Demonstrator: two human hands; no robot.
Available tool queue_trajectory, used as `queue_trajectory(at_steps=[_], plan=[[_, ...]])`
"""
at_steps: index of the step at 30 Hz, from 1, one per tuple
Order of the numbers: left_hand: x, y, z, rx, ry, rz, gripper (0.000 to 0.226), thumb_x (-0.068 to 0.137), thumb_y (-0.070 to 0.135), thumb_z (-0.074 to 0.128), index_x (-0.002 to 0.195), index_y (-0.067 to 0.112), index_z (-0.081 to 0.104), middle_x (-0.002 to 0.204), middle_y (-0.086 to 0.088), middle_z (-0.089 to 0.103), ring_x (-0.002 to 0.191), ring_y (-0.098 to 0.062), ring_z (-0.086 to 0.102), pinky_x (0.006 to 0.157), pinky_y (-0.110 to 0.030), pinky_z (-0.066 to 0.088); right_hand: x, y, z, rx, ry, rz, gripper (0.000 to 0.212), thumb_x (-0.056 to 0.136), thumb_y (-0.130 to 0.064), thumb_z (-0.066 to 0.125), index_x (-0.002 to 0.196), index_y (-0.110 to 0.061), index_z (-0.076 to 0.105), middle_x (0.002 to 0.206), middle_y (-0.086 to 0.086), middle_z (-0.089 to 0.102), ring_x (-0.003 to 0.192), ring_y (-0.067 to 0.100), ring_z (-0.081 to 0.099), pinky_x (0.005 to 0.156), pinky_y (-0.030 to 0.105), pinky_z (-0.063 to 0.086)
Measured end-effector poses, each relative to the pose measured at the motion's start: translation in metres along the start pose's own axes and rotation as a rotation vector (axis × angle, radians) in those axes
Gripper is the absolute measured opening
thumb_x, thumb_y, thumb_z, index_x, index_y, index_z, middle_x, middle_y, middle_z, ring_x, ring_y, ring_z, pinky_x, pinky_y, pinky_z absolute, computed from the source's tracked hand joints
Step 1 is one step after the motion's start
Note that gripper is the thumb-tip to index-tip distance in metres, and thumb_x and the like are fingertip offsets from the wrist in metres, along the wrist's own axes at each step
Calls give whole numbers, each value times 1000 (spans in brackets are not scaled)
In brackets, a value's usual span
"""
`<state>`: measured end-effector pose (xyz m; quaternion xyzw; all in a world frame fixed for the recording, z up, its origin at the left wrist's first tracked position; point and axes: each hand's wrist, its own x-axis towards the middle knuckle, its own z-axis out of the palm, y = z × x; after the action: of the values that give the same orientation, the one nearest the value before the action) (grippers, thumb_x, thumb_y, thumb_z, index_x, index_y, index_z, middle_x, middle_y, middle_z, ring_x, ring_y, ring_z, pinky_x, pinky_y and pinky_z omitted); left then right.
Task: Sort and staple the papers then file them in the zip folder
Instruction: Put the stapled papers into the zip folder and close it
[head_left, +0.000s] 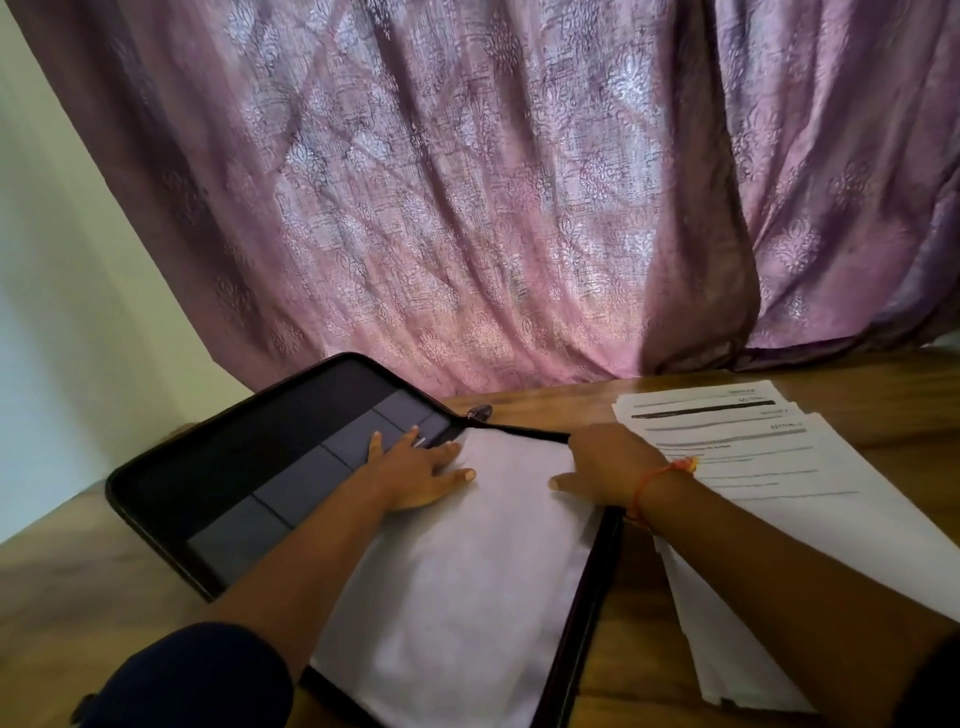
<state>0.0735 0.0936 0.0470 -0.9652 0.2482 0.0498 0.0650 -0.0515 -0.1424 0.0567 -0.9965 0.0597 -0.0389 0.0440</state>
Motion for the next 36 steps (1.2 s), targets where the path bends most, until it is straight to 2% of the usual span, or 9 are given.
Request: queue_trajectory(at_steps=[6,10,14,18,24,29,32,34,36], plan=[[8,-8,8,-16,26,20,66,98,73,15,158,45,17,168,10,15,157,-18,-3,118,-66,-12,2,-7,21,80,111,-36,35,95,-42,53,120,-18,56,122,3,63,108,22,60,88,32,47],[10,-10,10,-48,32,24,64,100,70,13,158,45,17,168,10,15,157,-18,-3,119,-66,-12,2,-1,23,258,163,-33,50,91,-36,63,137,-20,49,129,3,59,118,22,55,97,31,45],[10,-10,11,-72,42,26,64,100,70,13,158,45,18,168,11,17,157,-17,-2,119,-65,-12,4,1,24,478,198,-54,46,87,-25,70,130,-22,54,113,0,67,105,18,61,88,25,47],[10,-10,14,-83,63,29,65,99,71,14,158,45,19,167,13,18,157,-17,-1,119,-66,-12,12,2,22,641,244,-42,50,83,-28,76,127,-24,53,118,-2,66,107,16,61,91,26,48],[8,-9,14,-79,75,38,65,99,71,15,158,44,20,167,14,19,157,-18,1,118,-67,-10,26,7,12,526,83,-35,63,84,-34,74,139,-20,46,139,3,53,121,21,53,97,26,42],[8,-8,14,-78,86,38,65,99,71,17,158,44,20,167,12,20,157,-17,1,118,-66,-11,42,7,10,527,26,-96,54,79,-29,80,127,-17,57,128,1,60,110,15,57,89,20,41],[8,-9,15,-82,81,40,66,99,71,16,159,43,20,167,11,20,157,-18,0,118,-66,-11,48,3,10,651,-19,-103,51,78,-21,82,122,-15,57,115,3,68,105,18,63,89,25,50],[8,-10,15,-83,81,40,66,99,72,16,158,44,19,167,10,19,157,-18,0,118,-66,-10,52,3,9,671,11,-95,48,76,-28,83,116,-20,56,103,-1,69,99,17,64,85,26,50],[8,-10,15,-83,83,43,66,98,72,16,158,44,19,167,11,19,157,-18,0,118,-66,-10,56,5,7,638,53,-62,40,75,-43,80,105,-27,58,94,-6,62,93,15,61,82,26,48]])
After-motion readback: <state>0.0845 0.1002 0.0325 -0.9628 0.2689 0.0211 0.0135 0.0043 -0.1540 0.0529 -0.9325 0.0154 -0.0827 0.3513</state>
